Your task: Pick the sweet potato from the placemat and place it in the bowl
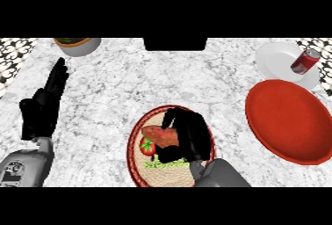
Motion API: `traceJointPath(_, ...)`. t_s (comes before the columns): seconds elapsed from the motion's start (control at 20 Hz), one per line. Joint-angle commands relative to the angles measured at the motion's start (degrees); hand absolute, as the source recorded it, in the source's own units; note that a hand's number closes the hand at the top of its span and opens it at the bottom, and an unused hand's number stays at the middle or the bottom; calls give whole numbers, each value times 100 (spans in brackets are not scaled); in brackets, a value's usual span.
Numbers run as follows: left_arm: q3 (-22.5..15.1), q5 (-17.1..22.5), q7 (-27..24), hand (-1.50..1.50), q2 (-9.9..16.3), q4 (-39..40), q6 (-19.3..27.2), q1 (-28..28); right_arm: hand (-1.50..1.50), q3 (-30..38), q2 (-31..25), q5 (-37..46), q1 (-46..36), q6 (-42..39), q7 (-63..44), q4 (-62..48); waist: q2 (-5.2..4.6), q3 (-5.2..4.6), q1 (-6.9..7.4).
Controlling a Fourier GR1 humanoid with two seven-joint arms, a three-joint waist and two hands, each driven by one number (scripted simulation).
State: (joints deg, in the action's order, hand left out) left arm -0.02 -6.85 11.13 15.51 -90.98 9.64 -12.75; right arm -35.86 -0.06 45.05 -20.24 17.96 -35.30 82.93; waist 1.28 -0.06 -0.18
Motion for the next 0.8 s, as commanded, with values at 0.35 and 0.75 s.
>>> traceJointPath(0.35, -67, -140, -262, 0, -163, 17, 110, 287, 150, -767, 5, 2643, 7, 421, -3760, 1927, -70, -3, -86)
traceJointPath(0.75, 156, -88, -9, 0, -15, -8, -9, -34, 150, 668, -548, 2399, 847, 586, -2612, 2868, -117, 8, -69)
